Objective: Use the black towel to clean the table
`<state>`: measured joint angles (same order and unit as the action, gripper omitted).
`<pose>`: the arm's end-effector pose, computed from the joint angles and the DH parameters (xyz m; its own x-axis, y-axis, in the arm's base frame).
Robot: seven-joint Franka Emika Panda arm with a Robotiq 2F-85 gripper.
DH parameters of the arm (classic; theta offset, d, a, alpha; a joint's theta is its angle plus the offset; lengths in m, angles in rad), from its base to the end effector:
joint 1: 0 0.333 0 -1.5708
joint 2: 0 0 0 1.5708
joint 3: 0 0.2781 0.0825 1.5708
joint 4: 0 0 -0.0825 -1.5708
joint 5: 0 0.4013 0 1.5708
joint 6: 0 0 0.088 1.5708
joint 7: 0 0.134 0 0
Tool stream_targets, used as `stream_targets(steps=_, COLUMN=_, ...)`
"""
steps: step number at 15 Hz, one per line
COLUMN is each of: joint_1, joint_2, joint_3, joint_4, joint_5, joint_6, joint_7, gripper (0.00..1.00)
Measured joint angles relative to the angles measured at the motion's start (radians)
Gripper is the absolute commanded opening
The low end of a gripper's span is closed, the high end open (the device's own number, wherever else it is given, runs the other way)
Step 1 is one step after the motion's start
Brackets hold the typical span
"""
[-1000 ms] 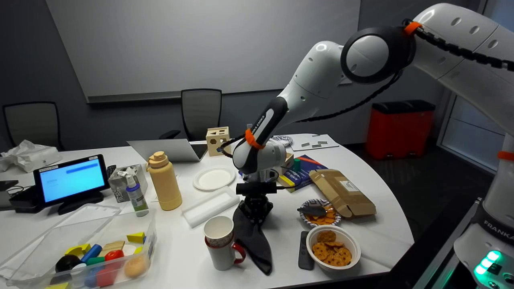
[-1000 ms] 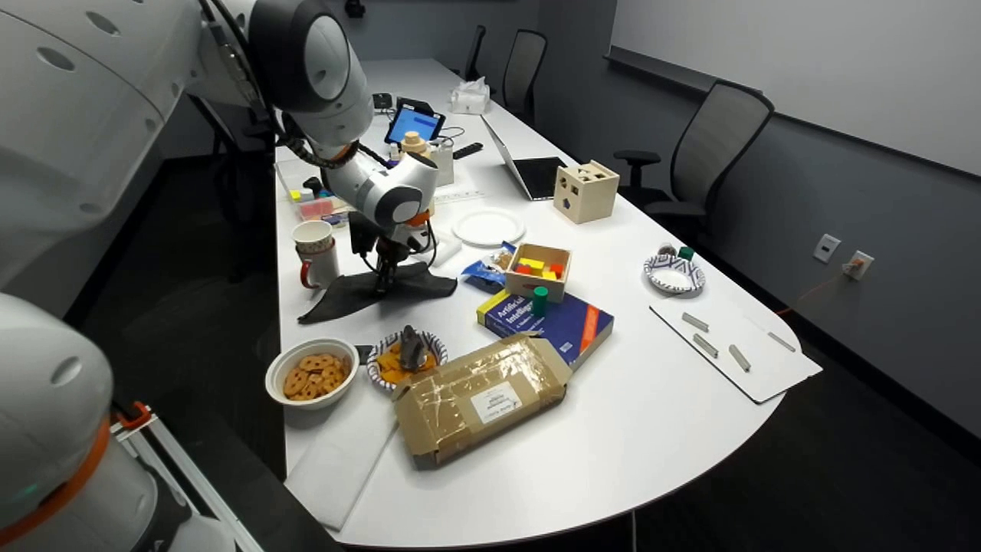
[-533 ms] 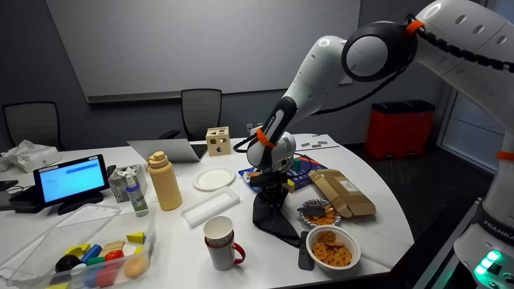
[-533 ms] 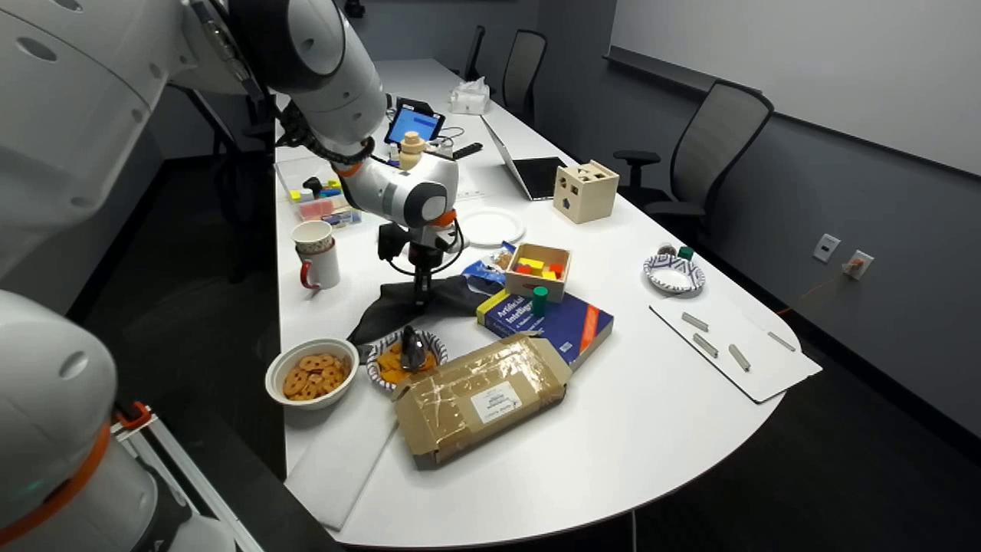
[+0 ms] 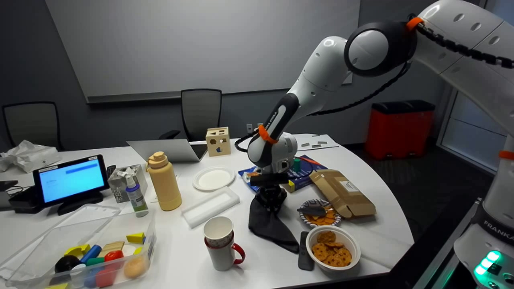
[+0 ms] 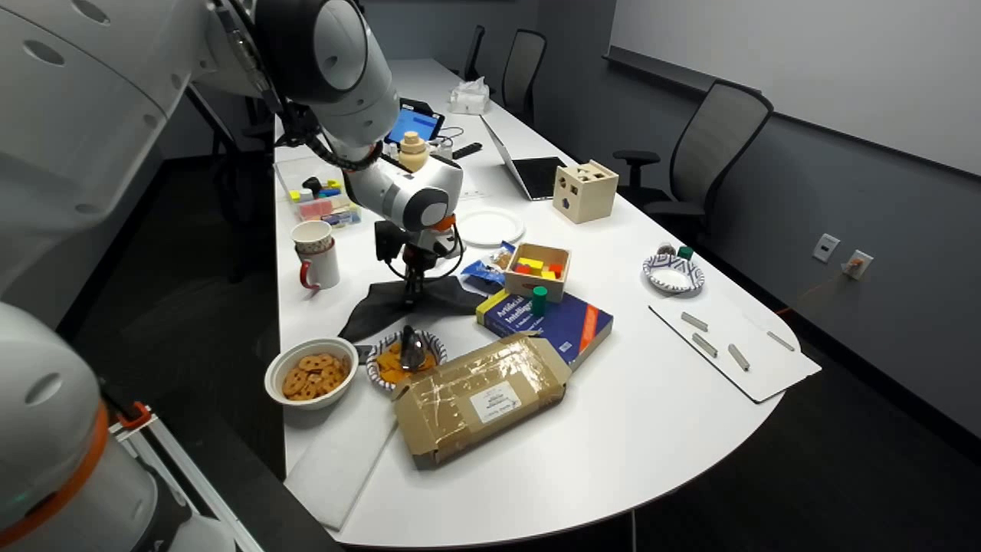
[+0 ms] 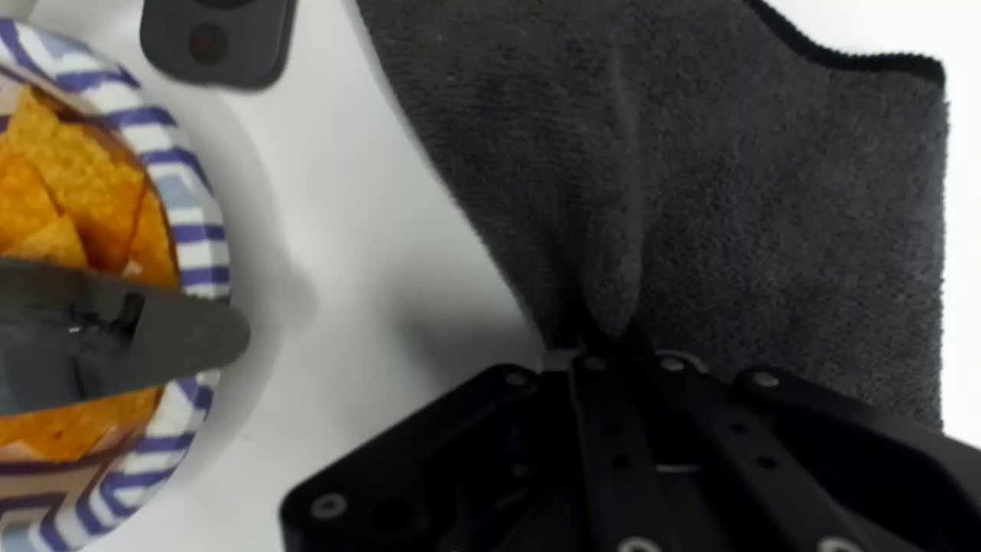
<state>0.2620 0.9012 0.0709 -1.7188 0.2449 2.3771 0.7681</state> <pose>0.5595 0.2045 -0.0150 0.7501 -0.5852 -0.3080 -0.6002 -0.7980 0.0545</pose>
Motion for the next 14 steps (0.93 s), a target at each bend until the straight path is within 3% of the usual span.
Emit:
stream_targets(steps=4, joint_1=-0.016, joint_2=0.0, joint_3=0.101, joint_4=-0.039, joint_5=0.043, joint_6=-0.043, joint_7=-0.125, gripper=0.01)
stream_targets(steps=7, joint_1=0.0, joint_2=-0.001, joint_3=0.139, joint_4=-0.069, joint_5=0.052, joint_6=-0.094, joint_7=-0.183, gripper=0.01)
stream_targets(steps=11, joint_1=0.049, joint_2=-0.019, joint_3=0.124, joint_4=-0.101, joint_5=0.05, joint_6=-0.086, joint_7=-0.191, gripper=0.01)
stream_targets(steps=14, joint_1=0.078, joint_2=-0.047, joint_3=0.099, joint_4=-0.136, joint_5=0.05, joint_6=0.045, joint_7=-0.183, gripper=0.01)
